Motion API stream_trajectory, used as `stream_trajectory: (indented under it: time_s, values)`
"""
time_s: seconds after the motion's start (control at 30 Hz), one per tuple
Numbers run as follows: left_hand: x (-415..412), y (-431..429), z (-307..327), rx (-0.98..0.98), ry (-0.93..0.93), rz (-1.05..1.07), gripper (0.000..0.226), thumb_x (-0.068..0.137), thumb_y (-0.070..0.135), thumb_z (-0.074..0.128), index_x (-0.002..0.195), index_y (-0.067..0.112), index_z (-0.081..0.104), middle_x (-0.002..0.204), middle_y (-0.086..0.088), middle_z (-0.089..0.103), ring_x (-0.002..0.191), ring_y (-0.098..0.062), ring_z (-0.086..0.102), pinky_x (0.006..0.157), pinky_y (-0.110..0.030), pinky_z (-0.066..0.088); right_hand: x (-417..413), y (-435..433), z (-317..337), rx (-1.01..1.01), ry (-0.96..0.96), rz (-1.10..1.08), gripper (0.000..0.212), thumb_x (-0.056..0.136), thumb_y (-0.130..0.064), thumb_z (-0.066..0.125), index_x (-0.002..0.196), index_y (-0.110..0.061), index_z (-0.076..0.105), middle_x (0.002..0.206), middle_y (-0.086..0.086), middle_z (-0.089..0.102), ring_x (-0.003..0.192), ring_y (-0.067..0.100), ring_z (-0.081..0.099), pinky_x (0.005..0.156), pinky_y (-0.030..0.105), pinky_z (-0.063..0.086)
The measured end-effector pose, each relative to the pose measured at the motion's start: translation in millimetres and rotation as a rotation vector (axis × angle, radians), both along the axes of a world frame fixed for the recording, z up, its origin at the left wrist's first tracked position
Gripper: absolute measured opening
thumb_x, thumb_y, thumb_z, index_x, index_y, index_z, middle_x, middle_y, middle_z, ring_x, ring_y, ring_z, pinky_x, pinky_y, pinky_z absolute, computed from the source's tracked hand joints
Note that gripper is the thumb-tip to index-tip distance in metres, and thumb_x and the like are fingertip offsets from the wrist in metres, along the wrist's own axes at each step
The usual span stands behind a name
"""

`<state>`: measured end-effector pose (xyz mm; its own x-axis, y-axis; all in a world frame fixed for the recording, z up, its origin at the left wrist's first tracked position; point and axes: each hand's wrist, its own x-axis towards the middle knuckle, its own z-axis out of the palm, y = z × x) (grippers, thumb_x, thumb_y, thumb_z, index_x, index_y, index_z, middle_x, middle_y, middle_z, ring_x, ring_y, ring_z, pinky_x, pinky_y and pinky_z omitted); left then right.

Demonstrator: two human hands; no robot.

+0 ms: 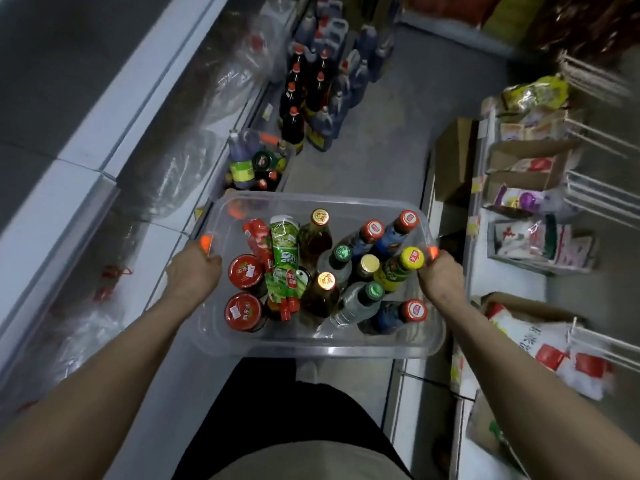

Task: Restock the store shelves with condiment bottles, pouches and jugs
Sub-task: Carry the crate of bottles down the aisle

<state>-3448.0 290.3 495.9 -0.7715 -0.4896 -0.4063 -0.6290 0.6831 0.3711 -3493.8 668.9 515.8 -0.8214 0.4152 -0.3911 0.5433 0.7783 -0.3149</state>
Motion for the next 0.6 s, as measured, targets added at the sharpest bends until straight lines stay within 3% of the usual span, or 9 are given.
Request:
stream_trajectory:
  time_s: [0.2,0.3,0.43,0.53,0.6]
  values:
    - [-127,7,4,0.077,0.051,-0.004,0.015,0.093,0.016,0.056,0.099,0.002,0.051,0.108,-0.03,0.062,0.099,-0.045,0.058,0.075,-0.039,0.037,-122,5,5,0.011,-0.012,-0.035,0.028,0.102,-0.023,0.053,0.113,0.003,0.059,0.116,0.028,0.065,0.106,0.045,0.061,0.075,0.035,0.039]
    - [-182,8,6,0.093,0.062,0.014,0.013,0.094,0.016,0.055,0.095,0.005,0.049,0.105,-0.028,0.062,0.096,-0.045,0.058,0.076,-0.04,0.04,-186,4,7,0.019,0.012,-0.017,0.028,0.102,-0.023,0.052,0.11,0.002,0.061,0.114,0.027,0.066,0.104,0.044,0.063,0.078,0.038,0.044]
    - [-231,9,-3,0.074,0.021,0.119,0.024,0.094,0.017,0.055,0.108,-0.003,0.053,0.111,-0.031,0.061,0.102,-0.048,0.057,0.084,-0.044,0.043,-263,0,-3,0.005,-0.011,0.082,0.024,0.102,-0.02,0.052,0.109,0.002,0.059,0.114,0.027,0.065,0.104,0.044,0.061,0.076,0.037,0.042]
    - [-251,17,-16,0.059,0.007,0.277,0.028,0.094,0.017,0.055,0.114,-0.003,0.053,0.114,-0.031,0.061,0.106,-0.048,0.057,0.085,-0.044,0.043,-330,-10,-18,-0.002,-0.029,0.201,0.026,0.102,-0.021,0.049,0.11,0.002,0.059,0.116,0.028,0.064,0.106,0.047,0.06,0.084,0.045,0.048]
    - [-257,23,-25,0.064,0.002,0.397,0.03,0.094,0.017,0.055,0.117,-0.002,0.054,0.116,-0.031,0.061,0.107,-0.047,0.057,0.087,-0.044,0.044,-370,-20,-28,-0.009,-0.029,0.301,0.025,0.102,-0.021,0.049,0.108,0.001,0.059,0.117,0.03,0.064,0.107,0.048,0.059,0.08,0.042,0.044]
